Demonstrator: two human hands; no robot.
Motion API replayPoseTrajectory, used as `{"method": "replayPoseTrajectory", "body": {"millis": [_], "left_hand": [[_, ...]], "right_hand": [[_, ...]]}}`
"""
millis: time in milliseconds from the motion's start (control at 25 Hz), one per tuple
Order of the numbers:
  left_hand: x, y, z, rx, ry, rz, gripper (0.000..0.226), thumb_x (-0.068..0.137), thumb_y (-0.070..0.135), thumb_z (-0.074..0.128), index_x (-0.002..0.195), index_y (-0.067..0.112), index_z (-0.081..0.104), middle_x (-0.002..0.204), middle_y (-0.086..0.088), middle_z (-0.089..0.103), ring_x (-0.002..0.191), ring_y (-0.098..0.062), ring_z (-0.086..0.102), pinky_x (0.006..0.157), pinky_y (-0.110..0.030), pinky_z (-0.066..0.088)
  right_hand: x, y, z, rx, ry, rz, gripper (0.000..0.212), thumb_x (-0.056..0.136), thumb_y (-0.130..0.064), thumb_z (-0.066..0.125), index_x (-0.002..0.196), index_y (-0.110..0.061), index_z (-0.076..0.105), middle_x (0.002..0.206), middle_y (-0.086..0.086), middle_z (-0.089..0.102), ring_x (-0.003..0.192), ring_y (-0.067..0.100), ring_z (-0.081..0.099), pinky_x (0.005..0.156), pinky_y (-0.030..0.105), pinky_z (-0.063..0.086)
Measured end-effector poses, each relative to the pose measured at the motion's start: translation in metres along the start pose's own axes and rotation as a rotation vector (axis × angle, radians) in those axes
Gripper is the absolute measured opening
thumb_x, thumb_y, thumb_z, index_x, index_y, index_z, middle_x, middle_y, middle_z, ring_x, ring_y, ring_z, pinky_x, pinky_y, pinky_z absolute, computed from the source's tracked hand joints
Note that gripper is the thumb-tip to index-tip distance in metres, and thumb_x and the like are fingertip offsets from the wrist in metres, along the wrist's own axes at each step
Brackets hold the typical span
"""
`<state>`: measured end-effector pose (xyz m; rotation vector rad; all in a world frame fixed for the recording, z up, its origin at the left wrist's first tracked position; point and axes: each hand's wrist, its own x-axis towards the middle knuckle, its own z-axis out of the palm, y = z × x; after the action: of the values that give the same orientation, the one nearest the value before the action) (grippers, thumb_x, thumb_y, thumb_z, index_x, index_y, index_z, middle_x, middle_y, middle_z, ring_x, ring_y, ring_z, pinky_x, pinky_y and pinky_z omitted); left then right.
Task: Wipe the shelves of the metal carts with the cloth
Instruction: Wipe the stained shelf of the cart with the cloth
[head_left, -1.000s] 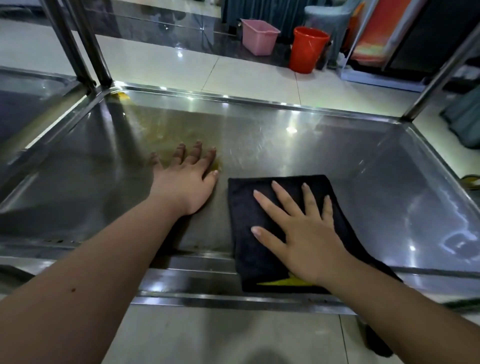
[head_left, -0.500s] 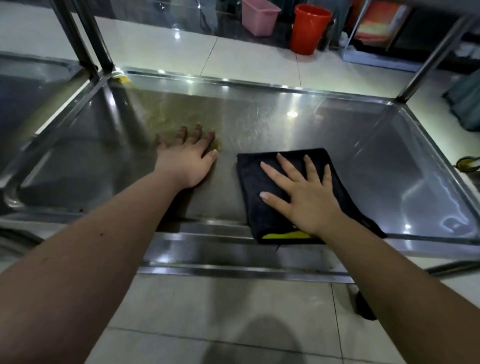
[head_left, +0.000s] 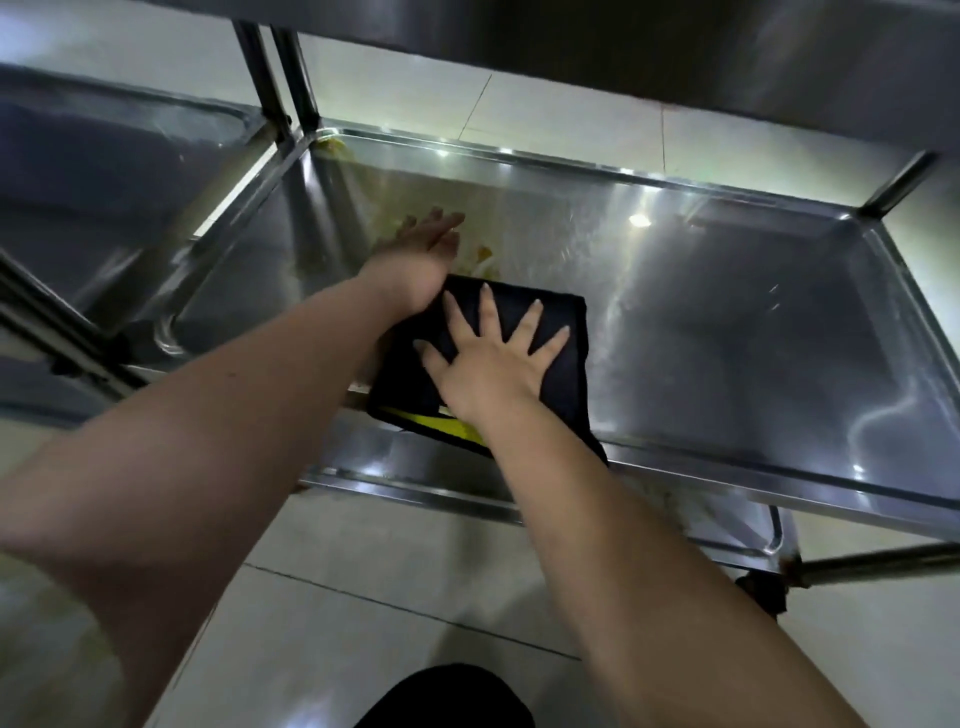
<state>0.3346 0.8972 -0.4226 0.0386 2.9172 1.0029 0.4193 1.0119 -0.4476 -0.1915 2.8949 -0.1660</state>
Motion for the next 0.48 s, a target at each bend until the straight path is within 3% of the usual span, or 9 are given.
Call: {"method": "replayPoseTrajectory", "body": {"millis": [80,200,320,480], "left_hand": [[-0.023,0.012,0.002,0.078,-0.01,0.05,0.047,0.105,0.034,0.034,0.151,0.029,0.031,0.162,-0.002,0.018,0.149,-0.026,0.011,0.12,-0.039,0.01],[-0.069,0.036,0.044,0.318,-0.086,0.13,0.059,0.1,0.049,0.036,0.154,0.033,0.019,0.163,-0.001,0.012,0.15,-0.03,0.003,0.12,-0.051,0.001],[-0.09,0.041,0.075,0.509,-0.145,0.023,0.068,0.09,0.075,0.015,0.151,0.05,-0.002,0.162,0.011,-0.014,0.146,-0.037,-0.021,0.107,-0.069,-0.016],[-0.045,0.01,0.054,0.551,-0.079,-0.038,0.073,0.08,0.086,0.01,0.147,0.058,-0.003,0.162,0.014,-0.011,0.144,-0.041,-0.021,0.099,-0.078,-0.015]], "right_hand": [[0.002,0.035,-0.007,0.065,0.094,0.006,0.06,0.097,-0.062,0.026,0.153,-0.044,0.01,0.163,-0.013,0.001,0.148,0.038,-0.008,0.11,0.067,-0.011],[0.016,0.111,-0.018,0.185,0.249,0.161,0.051,0.102,-0.047,0.032,0.151,-0.035,0.028,0.161,-0.008,0.02,0.148,0.036,0.006,0.117,0.058,0.005],[0.031,0.13,-0.015,0.24,0.208,0.144,0.048,0.104,-0.043,0.028,0.151,-0.034,0.03,0.161,-0.008,0.02,0.149,0.029,0.005,0.118,0.056,0.003],[0.032,0.124,-0.007,0.052,0.16,0.098,0.053,0.1,-0.057,0.017,0.152,-0.044,0.015,0.163,-0.012,0.006,0.149,0.029,-0.002,0.114,0.061,-0.005]]}}
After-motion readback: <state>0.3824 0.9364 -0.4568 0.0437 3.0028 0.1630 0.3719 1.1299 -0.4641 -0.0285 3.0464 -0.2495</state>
